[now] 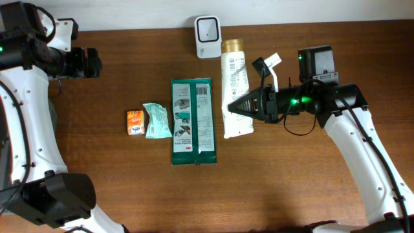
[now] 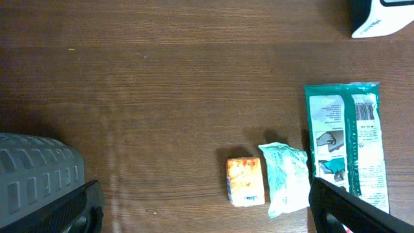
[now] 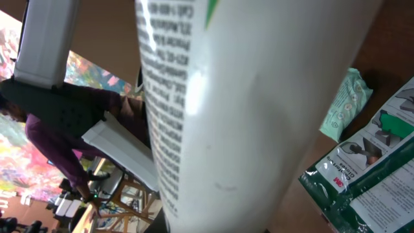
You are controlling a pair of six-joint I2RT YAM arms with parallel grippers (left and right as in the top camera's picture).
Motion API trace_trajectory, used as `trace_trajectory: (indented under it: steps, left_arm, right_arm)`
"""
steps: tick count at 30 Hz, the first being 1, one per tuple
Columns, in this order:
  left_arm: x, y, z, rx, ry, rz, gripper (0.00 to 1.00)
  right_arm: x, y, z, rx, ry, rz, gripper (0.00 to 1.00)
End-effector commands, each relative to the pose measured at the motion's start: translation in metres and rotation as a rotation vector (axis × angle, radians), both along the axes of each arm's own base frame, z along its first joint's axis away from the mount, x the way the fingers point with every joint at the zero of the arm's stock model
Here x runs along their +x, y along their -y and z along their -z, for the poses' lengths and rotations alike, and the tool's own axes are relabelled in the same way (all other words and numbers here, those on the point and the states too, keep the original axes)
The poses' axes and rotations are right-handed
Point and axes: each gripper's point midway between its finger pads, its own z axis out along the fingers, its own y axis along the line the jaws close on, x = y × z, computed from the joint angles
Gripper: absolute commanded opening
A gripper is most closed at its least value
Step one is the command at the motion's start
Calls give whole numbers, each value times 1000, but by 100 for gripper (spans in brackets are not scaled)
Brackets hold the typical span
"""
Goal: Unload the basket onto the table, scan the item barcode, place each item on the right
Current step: 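Lift the white tube with the right gripper toward the scanner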
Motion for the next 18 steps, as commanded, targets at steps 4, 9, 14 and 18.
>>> trace_trajectory:
  steps: [4,9,14,18]
  left_arm:
    - [0,3,-8,0,23,18,99]
    - [0,3,-8,0,23,18,99]
    - [0,3,-8,0,23,18,99]
    - [0,3,-8,0,23,18,99]
  right_arm:
    - [22,5,9,-176,-24,175,4]
    - [51,10,-9,-254,27,238,4]
    - [94,10,-6,-469,91,321,4]
    - [147,15,25,-787,239,484,4]
